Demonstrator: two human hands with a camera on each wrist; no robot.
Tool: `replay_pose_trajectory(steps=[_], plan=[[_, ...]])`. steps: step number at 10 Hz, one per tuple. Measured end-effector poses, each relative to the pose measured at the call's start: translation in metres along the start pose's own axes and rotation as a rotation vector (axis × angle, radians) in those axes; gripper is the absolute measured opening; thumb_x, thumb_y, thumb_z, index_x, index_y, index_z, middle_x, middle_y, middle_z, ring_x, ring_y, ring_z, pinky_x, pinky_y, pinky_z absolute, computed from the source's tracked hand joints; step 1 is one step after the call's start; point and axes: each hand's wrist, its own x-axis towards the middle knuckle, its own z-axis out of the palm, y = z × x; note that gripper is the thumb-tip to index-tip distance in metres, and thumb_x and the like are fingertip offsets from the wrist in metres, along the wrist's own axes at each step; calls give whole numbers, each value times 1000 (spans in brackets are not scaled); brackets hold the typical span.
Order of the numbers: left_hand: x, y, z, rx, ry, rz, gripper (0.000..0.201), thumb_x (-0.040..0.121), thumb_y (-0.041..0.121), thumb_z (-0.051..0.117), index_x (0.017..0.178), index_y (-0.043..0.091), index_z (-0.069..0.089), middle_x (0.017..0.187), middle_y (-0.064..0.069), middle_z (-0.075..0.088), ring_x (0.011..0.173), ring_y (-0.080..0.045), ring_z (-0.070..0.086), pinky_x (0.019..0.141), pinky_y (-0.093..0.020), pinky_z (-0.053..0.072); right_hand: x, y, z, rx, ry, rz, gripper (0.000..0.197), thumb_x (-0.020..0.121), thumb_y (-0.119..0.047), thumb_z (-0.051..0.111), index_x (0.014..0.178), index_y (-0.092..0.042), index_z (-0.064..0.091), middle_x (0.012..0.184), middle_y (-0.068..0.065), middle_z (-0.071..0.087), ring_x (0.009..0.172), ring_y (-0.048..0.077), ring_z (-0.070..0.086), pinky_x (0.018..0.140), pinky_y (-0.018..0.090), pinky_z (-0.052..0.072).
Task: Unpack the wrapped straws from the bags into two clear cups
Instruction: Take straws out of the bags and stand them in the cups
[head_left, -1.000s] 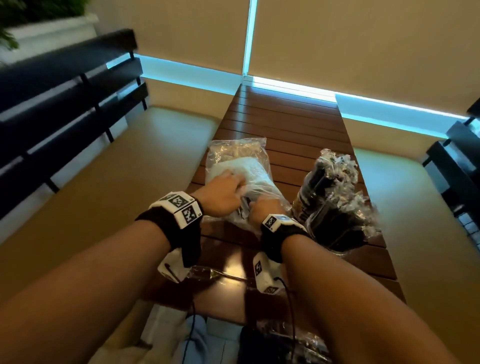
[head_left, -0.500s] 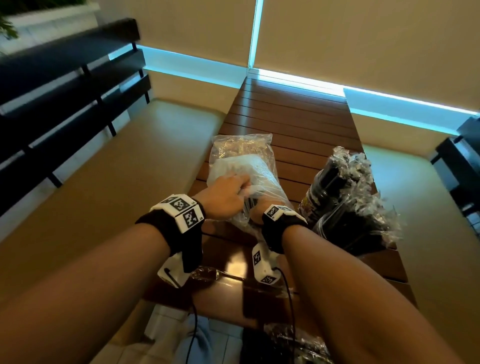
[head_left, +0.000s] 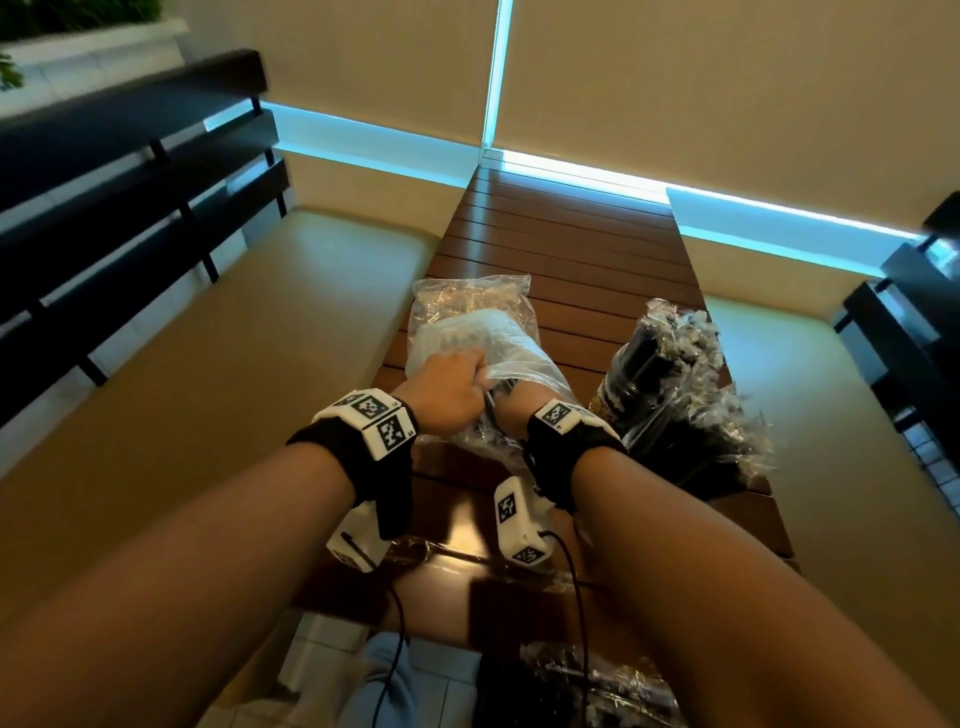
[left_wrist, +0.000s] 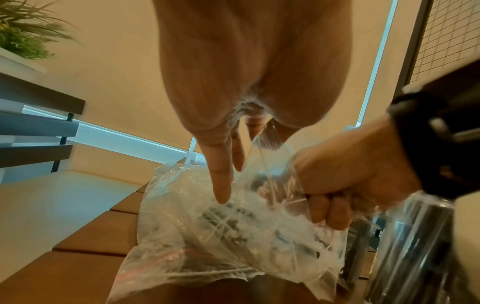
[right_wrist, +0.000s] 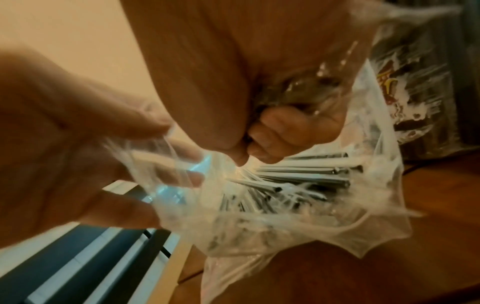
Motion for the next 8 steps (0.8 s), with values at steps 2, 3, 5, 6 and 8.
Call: replay_pose_trajectory(steps=[2,3,5,6,8], plan=[[7,16,7,63,61,-69,15,97,13,45,105,3,53,102,-17,59,94,-32,55,76,-34,39,-24,6,-26,-125,-72,-18,29,98,-24,46,121,-12,58,119,5,61,107,24,59,79,28,44],[12,26,10,108,52,-98,19,96,12,45,111,2,52,111,-19,59,101,-32,55,77,-32,36,-56,12,-54,-171,-105,-5,32,98,-24,48,124,-7,57,116,4,61,112,26,59,75,25,47],[14,42,18,153,66,-163,26,94,14,48,117,1,51,125,-23,57,115,-37,53,93,-39,41,-125,38,-106,-106,-112,-28,31,93,-10,54,121,1,61,100,11,66,75,22,55,63,26,41],[11,53,21,171,96,-187,33,99,21,46,123,0,53,129,-21,57,118,-35,54,95,-38,41,-147,50,-130,-175,-125,-39,12,93,-13,57,98,-6,65,73,2,51,61,16,47,50,19,35],[7,67,31,301,-24,-188,32,95,25,53,117,3,63,125,-14,61,116,-32,56,102,-37,42,-187,71,-186,-362,46,-91,25,98,-33,50,90,-10,56,68,-2,50,58,10,47,48,21,34]])
